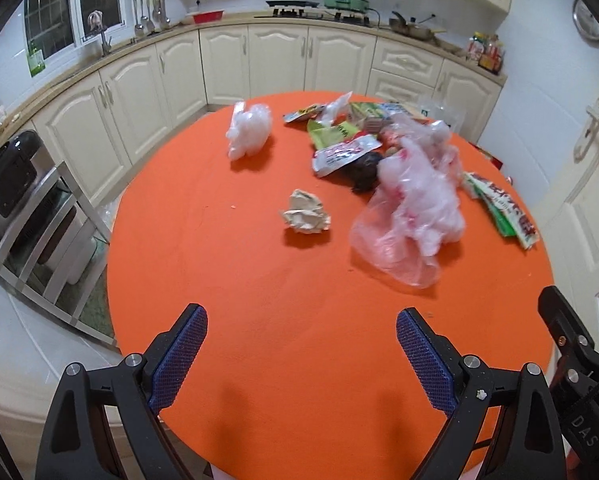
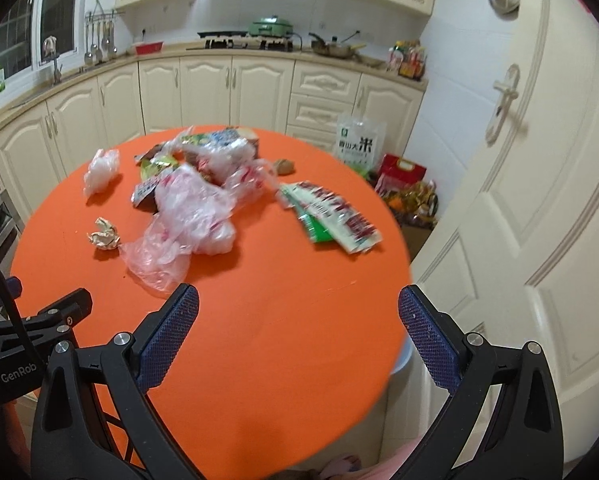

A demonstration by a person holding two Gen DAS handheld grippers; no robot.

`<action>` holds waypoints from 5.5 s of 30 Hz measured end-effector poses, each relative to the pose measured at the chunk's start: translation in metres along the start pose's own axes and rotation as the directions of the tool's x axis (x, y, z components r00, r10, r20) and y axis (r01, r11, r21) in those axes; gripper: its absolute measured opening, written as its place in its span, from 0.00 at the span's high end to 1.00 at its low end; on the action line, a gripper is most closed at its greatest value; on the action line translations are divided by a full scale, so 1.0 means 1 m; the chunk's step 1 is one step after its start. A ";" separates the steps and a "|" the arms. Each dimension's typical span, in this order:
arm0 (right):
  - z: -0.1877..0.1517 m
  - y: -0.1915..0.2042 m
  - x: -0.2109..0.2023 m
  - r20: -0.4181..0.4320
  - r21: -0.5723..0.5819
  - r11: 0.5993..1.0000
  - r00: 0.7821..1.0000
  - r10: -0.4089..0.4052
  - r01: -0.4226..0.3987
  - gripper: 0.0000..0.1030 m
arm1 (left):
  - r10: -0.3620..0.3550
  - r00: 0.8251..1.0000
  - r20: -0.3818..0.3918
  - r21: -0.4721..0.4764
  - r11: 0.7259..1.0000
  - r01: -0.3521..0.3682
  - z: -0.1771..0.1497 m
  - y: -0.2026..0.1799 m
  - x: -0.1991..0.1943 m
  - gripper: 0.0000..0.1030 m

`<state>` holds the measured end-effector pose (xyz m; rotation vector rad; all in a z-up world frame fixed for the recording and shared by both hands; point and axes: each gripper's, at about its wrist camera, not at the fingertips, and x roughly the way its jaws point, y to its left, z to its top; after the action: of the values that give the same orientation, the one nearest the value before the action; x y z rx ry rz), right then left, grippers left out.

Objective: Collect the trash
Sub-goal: 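Grasp the clear plastic bag with the right tool while the left tool grasps the crumpled paper ball, then carry the bag and paper ball with both tools over the light-blue bucket, then open both tools to drop the bag and paper ball into the bucket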

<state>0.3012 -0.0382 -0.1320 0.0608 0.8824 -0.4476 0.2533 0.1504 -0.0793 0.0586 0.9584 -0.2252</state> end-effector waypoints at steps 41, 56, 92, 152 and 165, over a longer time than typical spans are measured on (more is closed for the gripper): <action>0.040 0.013 0.099 -0.151 0.041 0.982 0.970 0.189 -0.185 0.45 | -0.002 0.999 -0.041 0.027 1.000 0.003 0.066 0.008 0.118 0.69; 0.026 -0.015 0.081 -0.128 0.094 0.987 0.981 0.145 -0.134 0.45 | -0.103 0.994 -0.022 -0.030 0.994 0.102 0.053 -0.003 0.088 0.73; -0.128 -0.302 0.080 -0.329 0.401 0.836 0.910 -0.251 0.376 0.45 | -0.248 0.938 -0.243 0.508 0.791 0.341 -0.047 -0.403 0.153 0.73; -0.207 -0.342 0.389 -0.529 0.408 0.885 0.848 0.029 0.224 0.33 | 0.001 0.920 -0.392 0.501 0.839 0.213 -0.085 -0.539 0.610 0.45; -0.195 -0.331 0.327 -0.486 0.313 0.879 0.856 -0.177 0.359 0.33 | -0.009 0.928 -0.372 0.509 0.835 0.212 -0.097 -0.532 0.551 0.45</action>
<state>0.2047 -0.4079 -0.4617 0.4291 1.2499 -0.9051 0.3649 -0.4447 -0.5581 0.5876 1.2380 -0.6114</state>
